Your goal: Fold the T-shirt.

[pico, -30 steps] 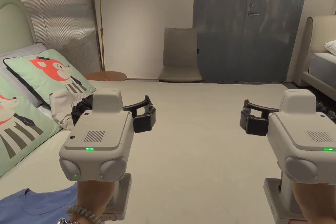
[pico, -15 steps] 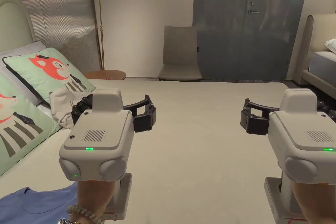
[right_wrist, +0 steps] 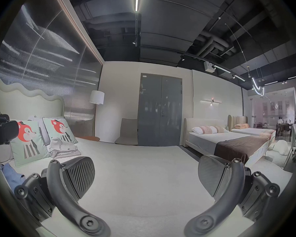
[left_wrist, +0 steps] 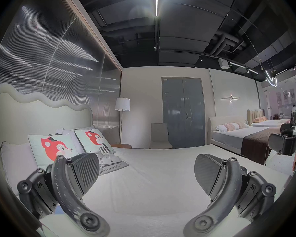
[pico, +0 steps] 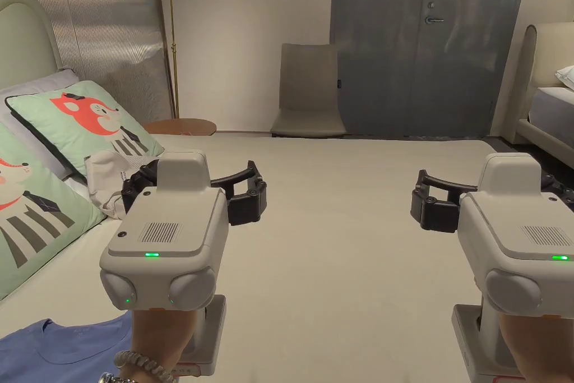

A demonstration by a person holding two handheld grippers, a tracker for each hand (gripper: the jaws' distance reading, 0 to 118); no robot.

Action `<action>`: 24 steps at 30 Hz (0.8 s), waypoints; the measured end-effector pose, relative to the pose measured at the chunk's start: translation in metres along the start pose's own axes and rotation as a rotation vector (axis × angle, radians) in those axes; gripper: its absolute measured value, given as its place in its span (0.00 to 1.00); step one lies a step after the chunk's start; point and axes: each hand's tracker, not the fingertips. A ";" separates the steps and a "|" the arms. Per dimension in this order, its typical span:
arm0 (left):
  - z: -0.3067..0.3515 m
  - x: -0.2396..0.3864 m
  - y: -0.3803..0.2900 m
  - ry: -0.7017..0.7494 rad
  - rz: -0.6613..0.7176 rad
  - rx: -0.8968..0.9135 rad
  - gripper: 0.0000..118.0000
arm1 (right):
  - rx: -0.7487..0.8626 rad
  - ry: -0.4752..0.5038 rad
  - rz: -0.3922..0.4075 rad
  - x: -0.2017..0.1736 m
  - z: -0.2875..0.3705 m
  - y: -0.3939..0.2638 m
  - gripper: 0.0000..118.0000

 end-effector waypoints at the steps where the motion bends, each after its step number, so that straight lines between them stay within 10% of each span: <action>1: 0.000 0.000 0.000 0.000 -0.002 0.000 0.94 | 0.001 0.000 0.002 0.000 0.000 0.000 1.00; 21: 0.003 0.002 0.003 -0.010 0.004 0.002 0.92 | 0.011 -0.005 0.006 0.001 0.004 0.004 1.00; 22: 0.003 0.002 0.003 -0.010 0.006 0.001 0.87 | 0.016 -0.004 0.008 0.001 0.005 0.004 1.00; 24: 0.005 0.003 0.003 -0.012 0.004 0.004 0.40 | 0.020 0.011 0.007 0.002 0.007 0.005 0.77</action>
